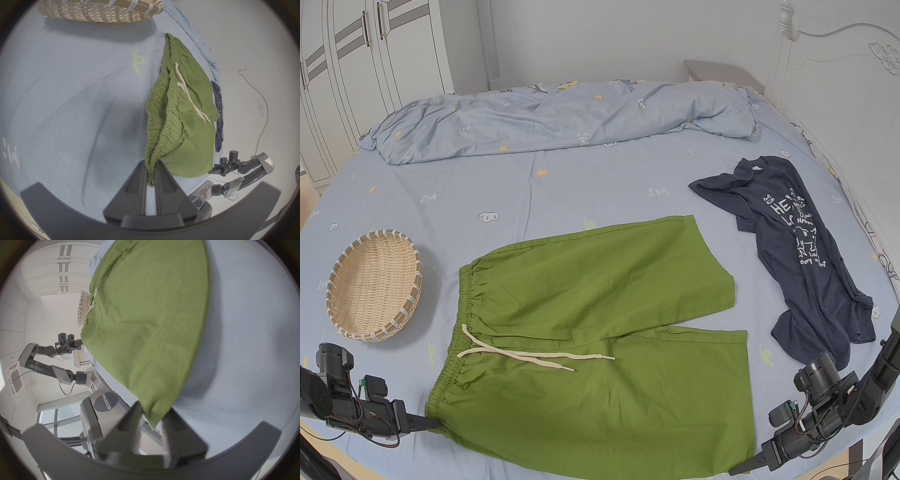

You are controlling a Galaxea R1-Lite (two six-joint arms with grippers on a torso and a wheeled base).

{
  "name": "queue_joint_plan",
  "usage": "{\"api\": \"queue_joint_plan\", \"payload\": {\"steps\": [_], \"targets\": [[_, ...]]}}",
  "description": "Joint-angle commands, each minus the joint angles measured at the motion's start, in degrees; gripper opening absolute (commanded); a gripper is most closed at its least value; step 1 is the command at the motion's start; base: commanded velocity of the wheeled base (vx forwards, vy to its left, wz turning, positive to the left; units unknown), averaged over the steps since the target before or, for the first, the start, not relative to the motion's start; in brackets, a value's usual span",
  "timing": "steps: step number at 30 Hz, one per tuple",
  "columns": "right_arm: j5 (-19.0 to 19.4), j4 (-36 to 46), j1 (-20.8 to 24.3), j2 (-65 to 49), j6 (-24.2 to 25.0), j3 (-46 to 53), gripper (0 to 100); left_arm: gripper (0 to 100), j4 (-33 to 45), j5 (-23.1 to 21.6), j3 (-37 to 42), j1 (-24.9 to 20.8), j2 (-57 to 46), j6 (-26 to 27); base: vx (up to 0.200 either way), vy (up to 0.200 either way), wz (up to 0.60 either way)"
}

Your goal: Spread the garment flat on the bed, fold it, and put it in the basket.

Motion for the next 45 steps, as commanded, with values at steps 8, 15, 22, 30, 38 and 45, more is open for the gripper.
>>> {"api": "queue_joint_plan", "payload": {"steps": [8, 15, 22, 30, 38, 45], "targets": [[-0.81, 0.47, -2.81, 0.01, -4.67, 3.69, 0, 0, 0.01, 0.09, -0.01, 0.37, 0.2, 0.07, 0.0, 0.0, 0.0], [-0.99, 0.73, -1.4, -0.34, -7.13, 5.53, 0, 0, 1.76, 0.44, 0.6, 2.22, 2.22, 5.78, 0.0, 0.0, 0.0], [-2.74, 0.38, -1.84, -4.12, -6.52, 4.04, 0, 0, 1.76, 2.55, -0.1, 1.95, 0.11, 6.22, 0.0, 0.0, 0.0], [-10.22, 5.65, -1.93, -18.36, 1.75, -7.65, 0, 0, 18.64, 2.02, -9.94, 0.28, -15.01, 1.47, 0.0, 0.0, 0.0], [-10.83, 21.03, -2.28, -21.0, 2.27, -31.12, 0, 0, 29.63, -0.09, -24.97, -2.53, -18.0, -2.57, 0.0, 0.0, 0.0], [-19.44, 21.74, -1.66, -12.12, 2.62, -47.64, 0, 0, 29.71, -0.17, -32.62, -4.9, -12.37, -3.36, 0.0, 0.0, 0.0]]}}
